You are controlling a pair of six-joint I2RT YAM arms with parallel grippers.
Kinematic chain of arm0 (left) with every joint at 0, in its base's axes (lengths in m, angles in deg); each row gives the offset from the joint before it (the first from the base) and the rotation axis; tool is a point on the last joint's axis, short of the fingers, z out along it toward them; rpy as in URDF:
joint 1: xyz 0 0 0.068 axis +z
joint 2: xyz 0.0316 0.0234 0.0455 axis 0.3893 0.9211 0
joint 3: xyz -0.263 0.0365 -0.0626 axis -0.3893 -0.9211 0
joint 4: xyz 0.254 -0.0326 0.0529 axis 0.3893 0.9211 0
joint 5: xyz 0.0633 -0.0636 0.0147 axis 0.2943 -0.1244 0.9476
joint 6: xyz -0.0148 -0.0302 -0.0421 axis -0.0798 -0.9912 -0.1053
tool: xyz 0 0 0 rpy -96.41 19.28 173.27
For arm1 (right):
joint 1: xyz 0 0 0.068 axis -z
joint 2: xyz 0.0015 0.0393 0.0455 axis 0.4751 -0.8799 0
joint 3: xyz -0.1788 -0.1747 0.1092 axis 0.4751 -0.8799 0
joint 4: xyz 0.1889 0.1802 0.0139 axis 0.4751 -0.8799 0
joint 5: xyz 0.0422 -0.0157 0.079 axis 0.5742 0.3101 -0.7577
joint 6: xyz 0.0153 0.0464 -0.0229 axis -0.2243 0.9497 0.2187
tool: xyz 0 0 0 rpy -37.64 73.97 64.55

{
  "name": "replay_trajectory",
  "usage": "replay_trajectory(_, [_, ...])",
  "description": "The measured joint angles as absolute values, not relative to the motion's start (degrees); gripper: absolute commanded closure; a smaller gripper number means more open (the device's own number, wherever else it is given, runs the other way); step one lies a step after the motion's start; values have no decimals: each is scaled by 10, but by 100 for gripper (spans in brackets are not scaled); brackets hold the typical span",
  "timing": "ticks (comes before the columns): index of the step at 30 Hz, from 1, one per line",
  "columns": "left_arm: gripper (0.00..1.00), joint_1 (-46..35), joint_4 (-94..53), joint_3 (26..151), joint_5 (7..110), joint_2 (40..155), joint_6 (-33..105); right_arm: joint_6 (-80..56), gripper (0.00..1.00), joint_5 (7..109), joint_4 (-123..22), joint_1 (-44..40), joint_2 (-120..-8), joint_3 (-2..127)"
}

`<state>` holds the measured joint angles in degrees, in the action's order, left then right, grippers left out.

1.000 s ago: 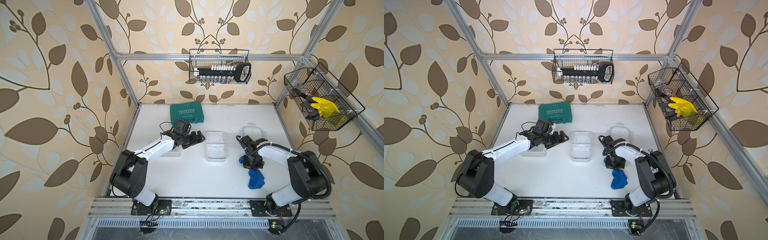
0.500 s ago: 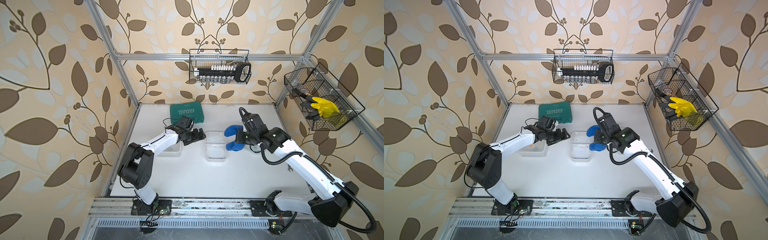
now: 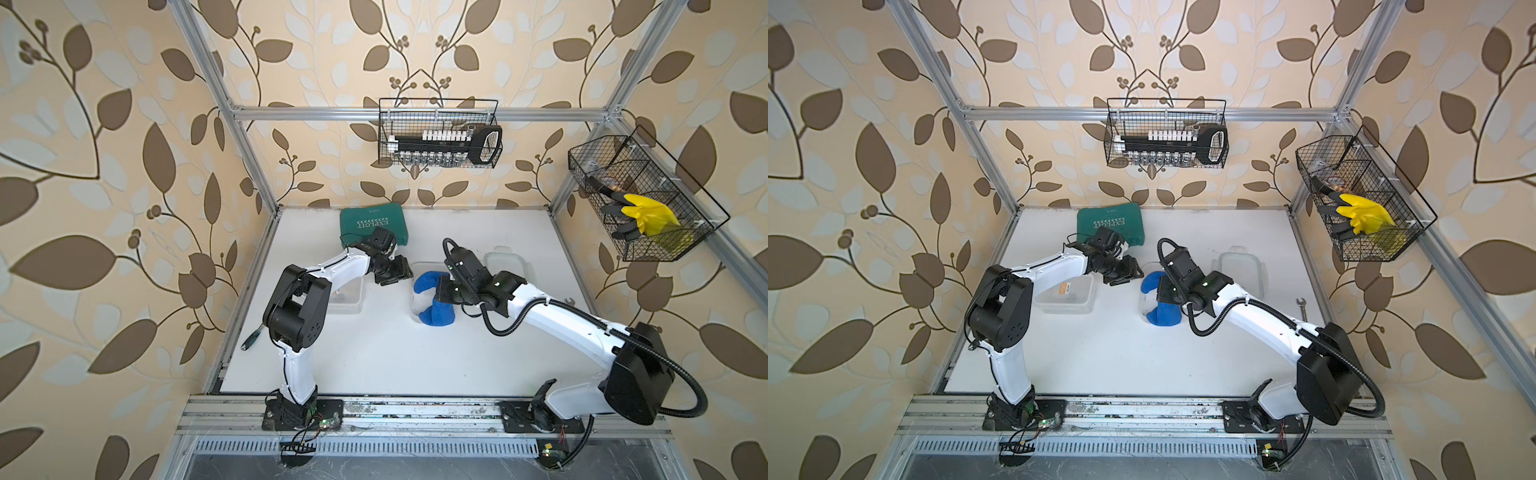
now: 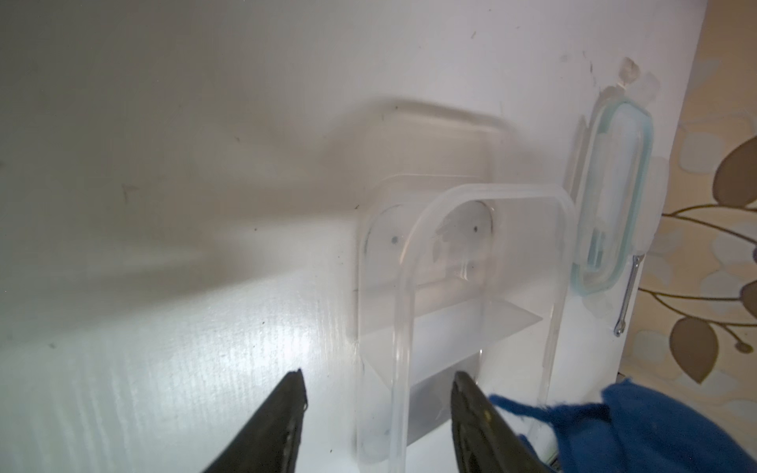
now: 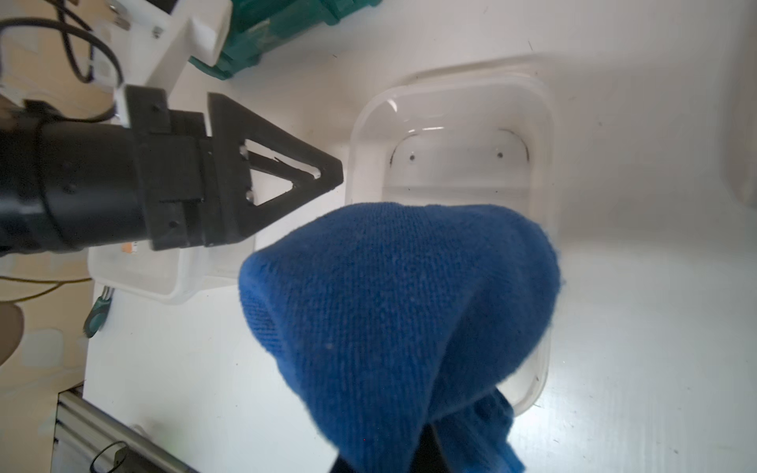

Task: Wipe the insides of the lunch boxes
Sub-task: Wipe the dirt inside the lunch box.

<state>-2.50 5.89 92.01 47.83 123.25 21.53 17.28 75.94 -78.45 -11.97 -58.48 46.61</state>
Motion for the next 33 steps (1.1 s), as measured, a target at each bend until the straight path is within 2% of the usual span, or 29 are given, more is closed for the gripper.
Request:
replay_trajectory(3, [58, -25, 59, 921, 470, 1246, 214, 208, 100, 775, -753, -129, -600, 451])
replay_trajectory(11, [61, -25, 57, 949, 466, 1257, 214, 269, 100, 765, -691, -140, -678, 444])
replay_trajectory(16, [68, -25, 58, 949, 463, 1259, 213, 287, 100, 749, -687, -142, -733, 448])
replay_trajectory(33, [65, -25, 49, 948, 452, 1267, 212, 347, 100, 675, -560, -164, -830, 474])
